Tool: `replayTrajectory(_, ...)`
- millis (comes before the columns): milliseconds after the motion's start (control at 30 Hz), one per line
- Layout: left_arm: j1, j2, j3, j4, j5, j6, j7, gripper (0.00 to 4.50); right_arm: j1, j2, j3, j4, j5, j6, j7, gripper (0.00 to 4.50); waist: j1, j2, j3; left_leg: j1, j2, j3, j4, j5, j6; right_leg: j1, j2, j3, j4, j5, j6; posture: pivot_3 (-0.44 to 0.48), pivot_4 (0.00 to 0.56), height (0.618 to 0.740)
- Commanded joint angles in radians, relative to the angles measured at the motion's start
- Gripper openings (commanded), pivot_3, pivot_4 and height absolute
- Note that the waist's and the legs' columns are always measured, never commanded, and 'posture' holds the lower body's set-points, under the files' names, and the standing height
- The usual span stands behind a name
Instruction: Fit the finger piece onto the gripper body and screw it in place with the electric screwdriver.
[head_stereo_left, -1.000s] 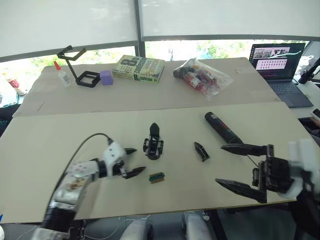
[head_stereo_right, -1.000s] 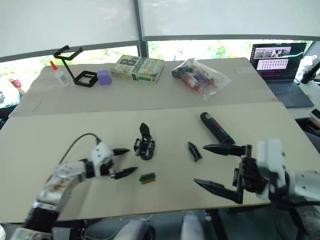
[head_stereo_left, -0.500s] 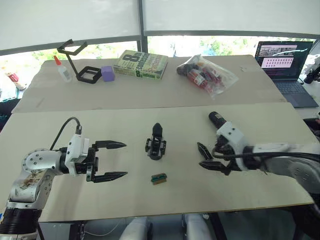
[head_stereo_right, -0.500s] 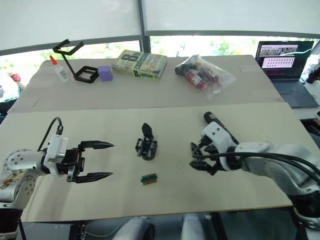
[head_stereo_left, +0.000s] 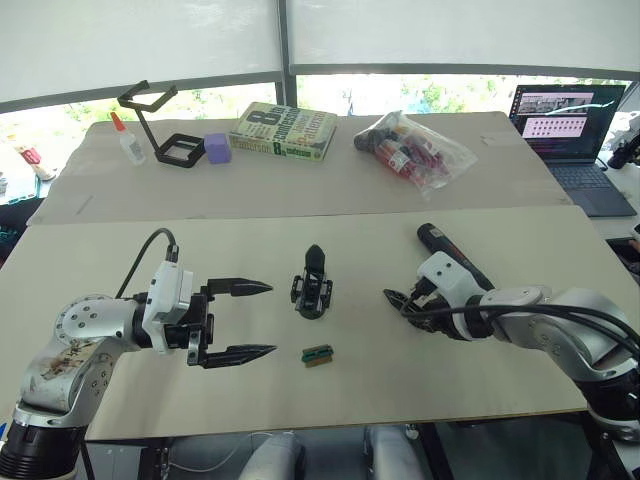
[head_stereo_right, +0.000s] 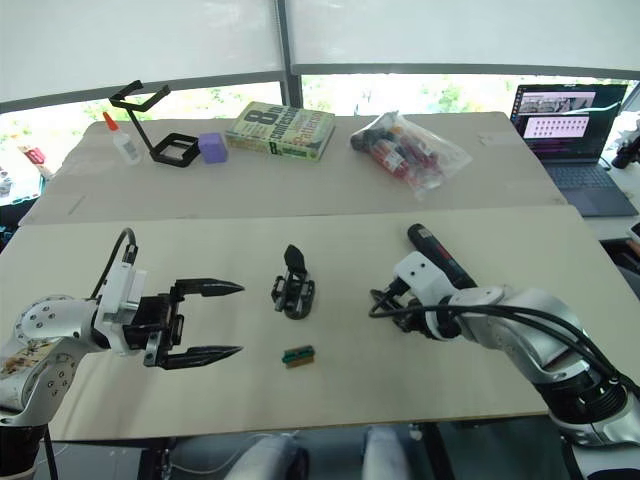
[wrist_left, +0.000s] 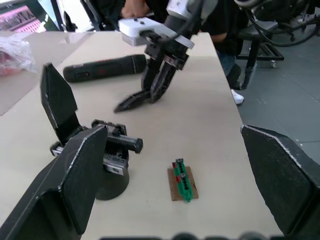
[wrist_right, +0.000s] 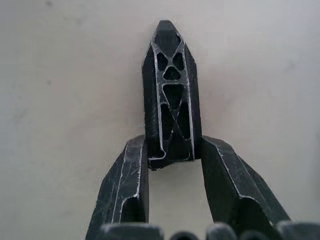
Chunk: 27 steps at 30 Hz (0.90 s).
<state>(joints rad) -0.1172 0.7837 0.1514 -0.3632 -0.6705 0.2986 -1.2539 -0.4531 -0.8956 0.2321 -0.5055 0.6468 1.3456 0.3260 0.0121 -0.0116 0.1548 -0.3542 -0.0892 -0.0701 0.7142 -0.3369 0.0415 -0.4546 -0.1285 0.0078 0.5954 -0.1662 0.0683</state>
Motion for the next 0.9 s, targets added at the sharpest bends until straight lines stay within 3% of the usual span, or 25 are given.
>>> replayTrajectory(33, -0.065, -0.010, 0.036, -0.045, -0.056, 0.071, 0.111, 4.50, 0.082, -0.067, -0.067, -0.093, -0.107, -0.188, 0.021, 1.11, 0.005, 0.000, 0.000, -0.001, -0.001, 0.000, 0.000, 0.000, 0.000, 0.000, 0.000, 0.000, 0.000, 0.000, 0.000, 0.000, 0.150, 0.740)
replayTrajectory(133, -0.128, -0.059, 0.068, -0.062, -0.170, 0.207, 0.287, 4.50, 0.156, -0.042, -0.163, -0.155, -0.192, -0.413, 0.015, 1.11, -0.001, 0.000, 0.000, -0.001, -0.001, 0.000, 0.000, 0.000, 0.000, -0.001, 0.000, 0.000, 0.000, 0.000, 0.001, 0.000, 0.150, 0.740)
replayTrajectory(200, -0.208, -0.152, 0.065, -0.060, -0.231, 0.271, 0.460, 4.50, 0.138, -0.006, -0.183, -0.183, -0.286, -0.543, -0.031, 1.11, -0.009, 0.000, 0.000, 0.000, -0.001, 0.001, 0.000, 0.000, 0.000, -0.001, 0.000, 0.001, 0.000, 0.001, 0.001, 0.000, 0.150, 0.740)
replayTrajectory(433, -0.427, -0.437, 0.017, -0.017, -0.304, 0.375, 0.824, 4.50, -0.027, 0.165, -0.048, -0.184, -0.525, -0.803, -0.078, 1.11, -0.019, -0.001, 0.000, 0.001, 0.000, 0.001, 0.001, 0.002, -0.003, 0.000, 0.001, 0.002, 0.001, 0.003, 0.000, 0.000, 0.150, 0.740)
replayTrajectory(567, -0.453, -0.527, -0.019, -0.016, -0.282, 0.373, 0.897, 4.50, -0.032, 0.239, 0.010, -0.163, -0.597, -0.855, -0.062, 1.11, -0.024, -0.001, 0.000, 0.001, -0.001, 0.001, 0.000, 0.002, -0.003, -0.001, 0.001, 0.002, 0.000, 0.003, 0.000, 0.000, 0.150, 0.740)
replayTrajectory(833, -0.459, -0.615, -0.032, -0.003, -0.324, 0.393, 0.939, 4.50, -0.014, 0.310, 0.033, -0.152, -0.683, -0.914, -0.023, 1.11, -0.024, -0.001, 0.000, 0.001, 0.000, 0.001, 0.001, 0.003, -0.004, -0.001, 0.002, 0.003, 0.000, 0.003, 0.000, 0.000, 0.150, 0.740)
replayTrajectory(900, -0.455, -0.622, -0.036, -0.004, -0.319, 0.388, 0.938, 3.95, -0.004, 0.319, 0.026, -0.152, -0.694, -0.919, -0.011, 1.11, -0.024, -0.001, 0.000, 0.001, 0.000, 0.002, 0.001, 0.003, -0.004, -0.001, 0.003, 0.003, 0.001, 0.003, 0.000, 0.000, 0.150, 0.740)
